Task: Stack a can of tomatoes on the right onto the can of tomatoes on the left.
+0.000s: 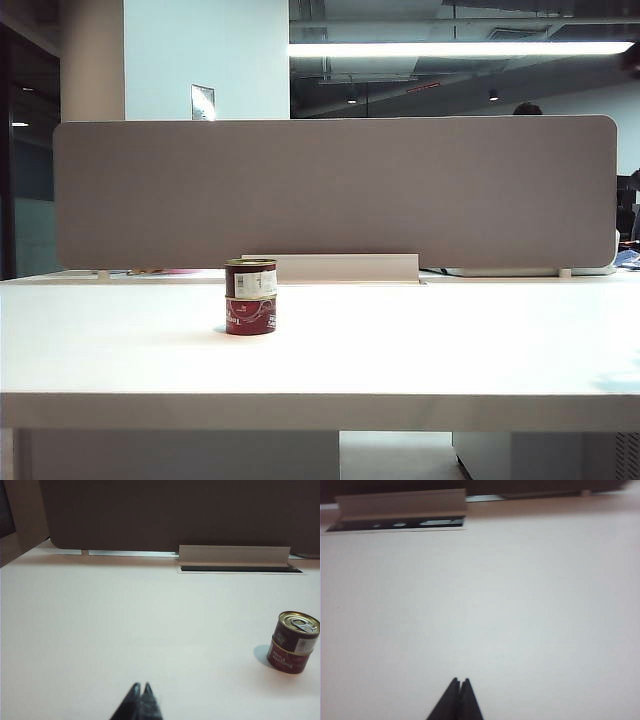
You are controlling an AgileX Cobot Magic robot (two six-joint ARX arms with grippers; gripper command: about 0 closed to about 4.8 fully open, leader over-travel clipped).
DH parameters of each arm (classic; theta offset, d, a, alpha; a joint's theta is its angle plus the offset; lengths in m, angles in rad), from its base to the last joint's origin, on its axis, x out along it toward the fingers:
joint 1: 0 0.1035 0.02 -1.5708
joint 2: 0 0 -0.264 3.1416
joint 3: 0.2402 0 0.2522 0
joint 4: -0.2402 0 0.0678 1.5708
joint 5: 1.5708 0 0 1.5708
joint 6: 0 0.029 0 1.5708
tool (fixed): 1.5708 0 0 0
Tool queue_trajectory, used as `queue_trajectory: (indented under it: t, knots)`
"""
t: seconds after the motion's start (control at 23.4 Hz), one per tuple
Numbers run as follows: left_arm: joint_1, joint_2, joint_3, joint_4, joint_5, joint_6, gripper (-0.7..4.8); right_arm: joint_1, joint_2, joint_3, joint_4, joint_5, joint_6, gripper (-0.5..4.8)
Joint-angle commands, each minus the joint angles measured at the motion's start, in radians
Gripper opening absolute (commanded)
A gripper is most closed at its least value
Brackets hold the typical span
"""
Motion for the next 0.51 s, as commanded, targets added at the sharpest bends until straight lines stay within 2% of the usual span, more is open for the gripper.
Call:
queue_trajectory:
  t: [0.04,0.38,0.51]
  knots:
    - [0.001,0.001,0.003,0.011,0.0,0.001,-0.06,-0.022,-0.165,-0.113,-0.009,0.001,0.026,-0.05]
    - [0.001,0.001,0.003,0.009,0.0,0.001,-0.06,-0.023,-0.52,-0.332,-0.023,-0.007,0.046,-0.05]
    - [0.001,0.001,0.003,0.003,0.0,0.001,-0.06,-0.023,-0.608,-0.391,-0.025,-0.052,0.048,-0.05]
